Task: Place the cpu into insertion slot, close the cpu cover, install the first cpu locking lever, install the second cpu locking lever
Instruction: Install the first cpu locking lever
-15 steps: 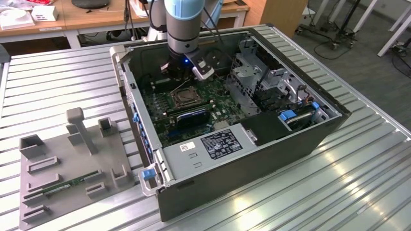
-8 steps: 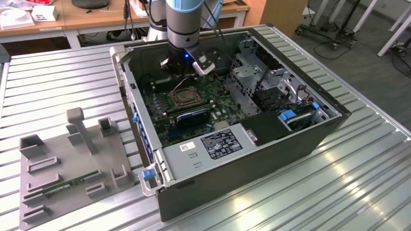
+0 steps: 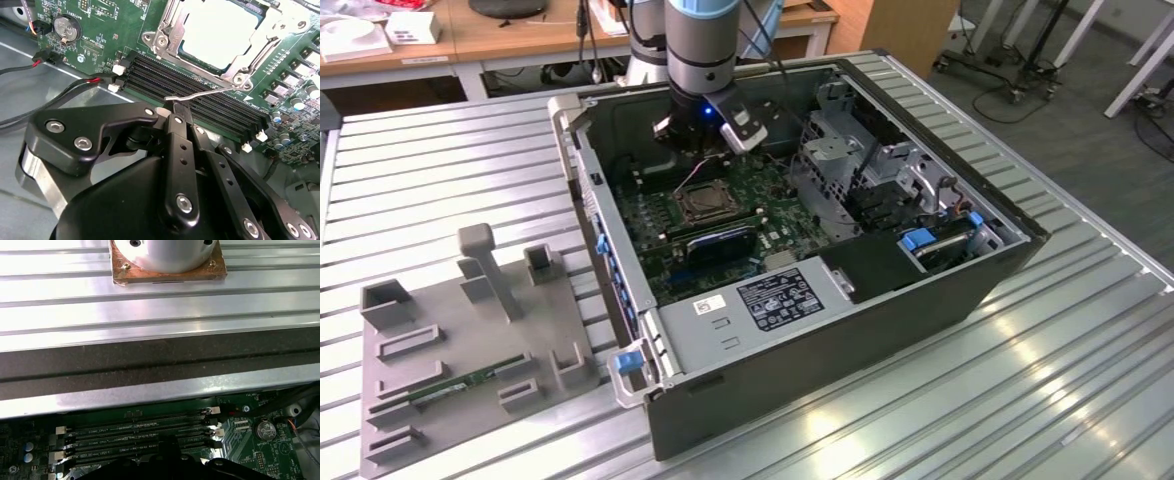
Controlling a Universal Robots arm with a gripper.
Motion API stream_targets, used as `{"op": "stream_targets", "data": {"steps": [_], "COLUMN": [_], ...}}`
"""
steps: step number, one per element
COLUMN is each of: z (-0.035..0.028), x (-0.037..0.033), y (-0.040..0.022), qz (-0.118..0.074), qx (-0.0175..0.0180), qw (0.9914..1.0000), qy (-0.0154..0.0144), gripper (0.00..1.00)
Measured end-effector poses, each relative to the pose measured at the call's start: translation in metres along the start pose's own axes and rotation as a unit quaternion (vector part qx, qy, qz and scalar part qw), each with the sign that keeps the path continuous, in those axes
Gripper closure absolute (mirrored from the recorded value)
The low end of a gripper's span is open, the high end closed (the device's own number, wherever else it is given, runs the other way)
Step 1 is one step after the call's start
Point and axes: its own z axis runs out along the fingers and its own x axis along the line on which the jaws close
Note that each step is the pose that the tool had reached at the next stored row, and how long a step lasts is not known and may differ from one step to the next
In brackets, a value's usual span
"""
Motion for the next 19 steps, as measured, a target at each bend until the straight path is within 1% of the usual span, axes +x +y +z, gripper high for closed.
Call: {"op": "stream_targets", "data": {"steps": [8,10,15,16,19], "z": [-0.0006,-0.0020,-0.0068,-0.0071,-0.0074], "x": [0.0000,0.0001,0.0020,0.0030,0.0063], "y": [0.0002,0.0005,0.0017,0.0016,0.0016], "qz": [0.000,0.000,-0.001,0.000,0.000], "qx": [0.0000,0.0001,-0.0005,-0.0012,-0.0056], "qw": [1.00000,1.00000,1.00000,1.00000,0.99998], "qy": [0.0000,-0.0001,-0.0020,-0.0021,-0.0016], "gripper": [0.89,0.89,0.89,0.89,0.89]}}
